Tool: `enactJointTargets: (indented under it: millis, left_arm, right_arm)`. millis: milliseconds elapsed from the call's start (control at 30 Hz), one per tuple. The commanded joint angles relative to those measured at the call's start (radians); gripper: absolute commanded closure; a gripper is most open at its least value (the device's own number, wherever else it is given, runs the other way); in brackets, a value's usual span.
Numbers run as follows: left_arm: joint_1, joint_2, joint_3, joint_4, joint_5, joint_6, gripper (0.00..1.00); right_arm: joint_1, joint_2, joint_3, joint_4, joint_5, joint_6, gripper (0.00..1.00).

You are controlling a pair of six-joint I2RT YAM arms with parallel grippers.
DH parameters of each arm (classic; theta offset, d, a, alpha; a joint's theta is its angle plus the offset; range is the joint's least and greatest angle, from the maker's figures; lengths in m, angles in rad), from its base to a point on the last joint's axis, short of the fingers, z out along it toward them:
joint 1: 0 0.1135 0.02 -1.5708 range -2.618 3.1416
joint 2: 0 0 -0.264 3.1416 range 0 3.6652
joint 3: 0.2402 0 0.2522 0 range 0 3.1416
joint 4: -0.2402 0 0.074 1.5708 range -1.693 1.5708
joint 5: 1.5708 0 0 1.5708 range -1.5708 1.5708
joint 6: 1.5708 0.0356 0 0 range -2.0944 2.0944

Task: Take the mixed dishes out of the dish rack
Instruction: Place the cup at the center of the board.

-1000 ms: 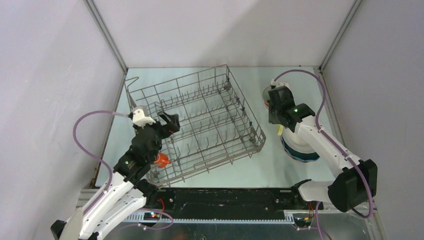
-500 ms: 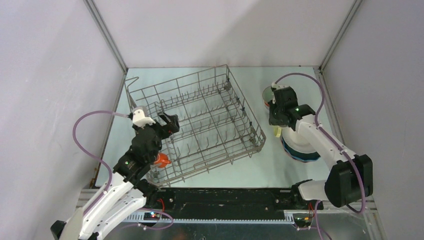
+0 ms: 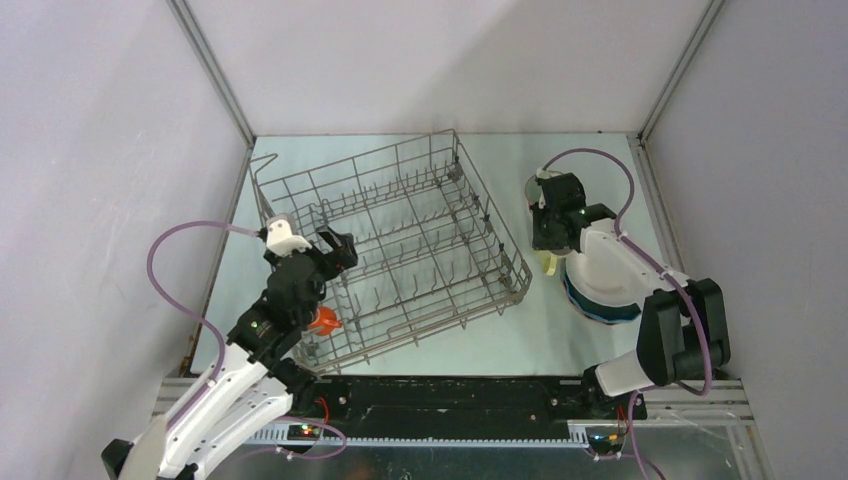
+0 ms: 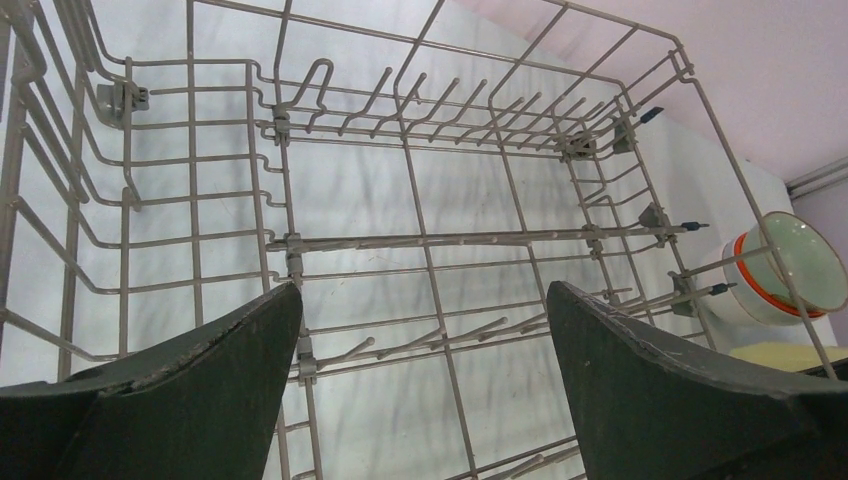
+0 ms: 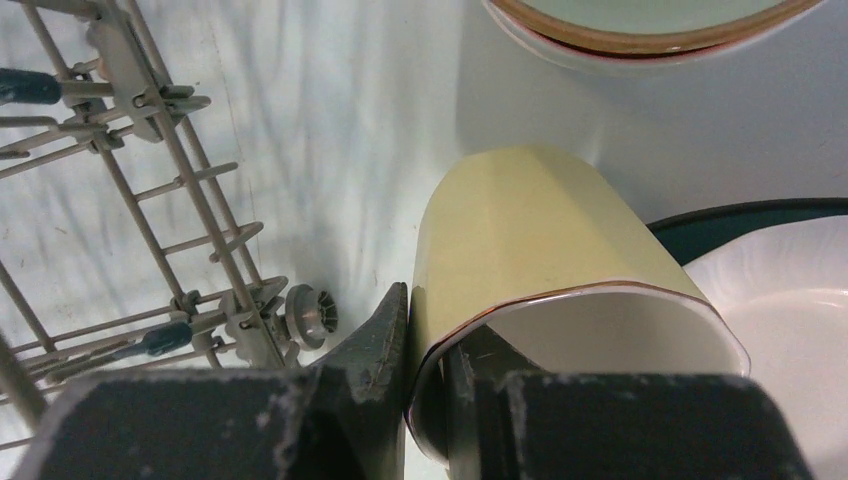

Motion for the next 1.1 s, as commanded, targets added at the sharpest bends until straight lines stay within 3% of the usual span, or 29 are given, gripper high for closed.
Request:
enactJointTargets:
  millis: [0,567,833,1067]
  left_arm:
    - [0.002,0.000,0.053,-0.019,-0.037,-0.012,0.00]
    - [0.002,-0.022,0.064,-0.129,-0.072,-0.078,0.00]
    - [0.002,-0.014,0.075,-0.149,-0.073,-0.091,0.02]
    - [0.002,0.003,0.087,-0.161,-0.071,-0.100,0.02]
  right_arm:
    - [-0.015,0.007,0.019,0.083,0.003,-0.014,0.95]
    - [-0.036,0.057,0.021,0.099,-0.023,-0.004,0.66]
    - [-0.038,-0.032,0.021,0.116,0.011,0.017,0.46]
    - [-0.038,-0.139,0.019,0.133,0.126,0.074,0.16]
